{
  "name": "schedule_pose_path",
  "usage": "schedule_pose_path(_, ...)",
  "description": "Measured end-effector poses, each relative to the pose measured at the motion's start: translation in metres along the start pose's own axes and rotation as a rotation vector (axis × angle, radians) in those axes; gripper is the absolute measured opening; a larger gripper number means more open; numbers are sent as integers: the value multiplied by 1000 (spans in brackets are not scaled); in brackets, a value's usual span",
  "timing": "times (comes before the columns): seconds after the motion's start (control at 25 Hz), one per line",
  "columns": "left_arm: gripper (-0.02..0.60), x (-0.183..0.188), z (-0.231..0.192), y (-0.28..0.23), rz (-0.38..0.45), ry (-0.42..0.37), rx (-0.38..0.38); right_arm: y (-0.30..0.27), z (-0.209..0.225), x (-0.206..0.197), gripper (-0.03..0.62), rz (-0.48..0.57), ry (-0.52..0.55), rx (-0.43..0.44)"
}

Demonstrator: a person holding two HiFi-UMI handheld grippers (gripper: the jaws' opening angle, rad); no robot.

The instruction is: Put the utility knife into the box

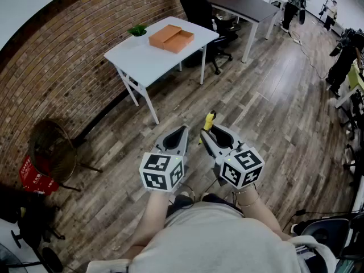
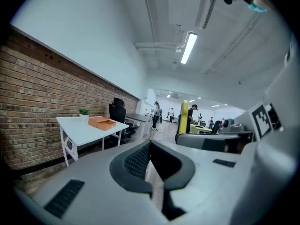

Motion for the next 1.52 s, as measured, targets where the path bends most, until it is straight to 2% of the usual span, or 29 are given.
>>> schedule_pose_path(0.36, 6, -10, 1, -6, -18, 6, 19, 3, 14, 4, 110, 2, 21, -9)
schedule_pose_path(0.48, 6, -8, 5, -6, -7, 5, 20, 6, 18, 4, 110, 18, -14, -1)
schedule_pose_path(0.68, 6, -6, 12, -9, 57, 48, 25, 12, 26, 4, 112, 41, -59, 45)
schedule_pose_path(0.8, 6, -13, 25, -15, 48, 46, 34, 22, 36, -4, 112, 55, -119, 81)
schedule_pose_path(1.12, 6, -28, 49, -38, 19, 50, 50, 39, 66, -21, 110, 34, -145, 80)
schedule_pose_path(1.28, 6, -28, 38, -55, 12, 42, 53, 21, 81, -18, 110, 56, -151, 74)
schedule_pose_path(1.52, 6, -19, -4, -102, -5, 54, 32, -30, 109, -16, 110, 42, -157, 54)
Point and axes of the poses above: the fingertips, and each gripper's own axes: y backward along the fingers, z to its right, x out of its top, the point moved 10 cm from there along y, backward along the fingers
